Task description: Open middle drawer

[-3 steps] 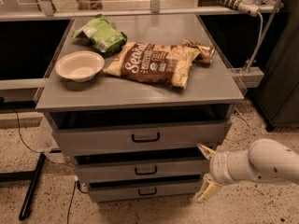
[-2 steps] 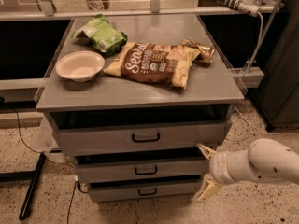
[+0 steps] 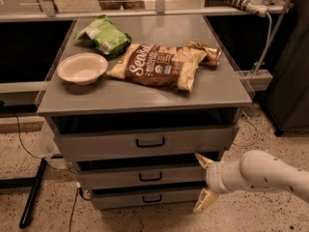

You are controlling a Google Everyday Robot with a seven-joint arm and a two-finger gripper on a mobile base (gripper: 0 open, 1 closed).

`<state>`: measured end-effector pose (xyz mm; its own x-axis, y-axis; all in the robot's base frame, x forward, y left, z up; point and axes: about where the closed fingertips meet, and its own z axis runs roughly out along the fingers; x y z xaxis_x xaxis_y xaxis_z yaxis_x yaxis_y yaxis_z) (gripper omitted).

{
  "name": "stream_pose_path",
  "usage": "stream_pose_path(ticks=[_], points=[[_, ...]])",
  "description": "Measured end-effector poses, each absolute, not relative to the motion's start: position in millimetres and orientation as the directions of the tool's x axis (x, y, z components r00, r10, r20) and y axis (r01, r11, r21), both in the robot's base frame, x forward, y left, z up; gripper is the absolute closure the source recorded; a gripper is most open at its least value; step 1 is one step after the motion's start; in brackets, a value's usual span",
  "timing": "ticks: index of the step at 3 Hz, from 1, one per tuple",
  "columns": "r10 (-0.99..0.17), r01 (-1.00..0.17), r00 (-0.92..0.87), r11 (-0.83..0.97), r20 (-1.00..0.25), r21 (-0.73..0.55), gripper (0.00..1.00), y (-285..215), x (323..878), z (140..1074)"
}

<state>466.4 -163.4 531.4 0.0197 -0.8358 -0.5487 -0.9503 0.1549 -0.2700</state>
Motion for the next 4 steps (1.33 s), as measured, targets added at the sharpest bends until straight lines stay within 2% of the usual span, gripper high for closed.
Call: stream_pose_path(ticks=[2, 3, 4], points=[[-0.854, -0.925, 0.056, 0.151, -0.517, -0.348, 0.0, -162, 502, 441], [-0.848, -0.9, 0.101, 0.145, -0.521, -0.411, 0.0, -162, 522, 419], [-0.844, -0.898, 0.105, 0.147, -0.527, -0.415, 0.0, -161, 531, 420]])
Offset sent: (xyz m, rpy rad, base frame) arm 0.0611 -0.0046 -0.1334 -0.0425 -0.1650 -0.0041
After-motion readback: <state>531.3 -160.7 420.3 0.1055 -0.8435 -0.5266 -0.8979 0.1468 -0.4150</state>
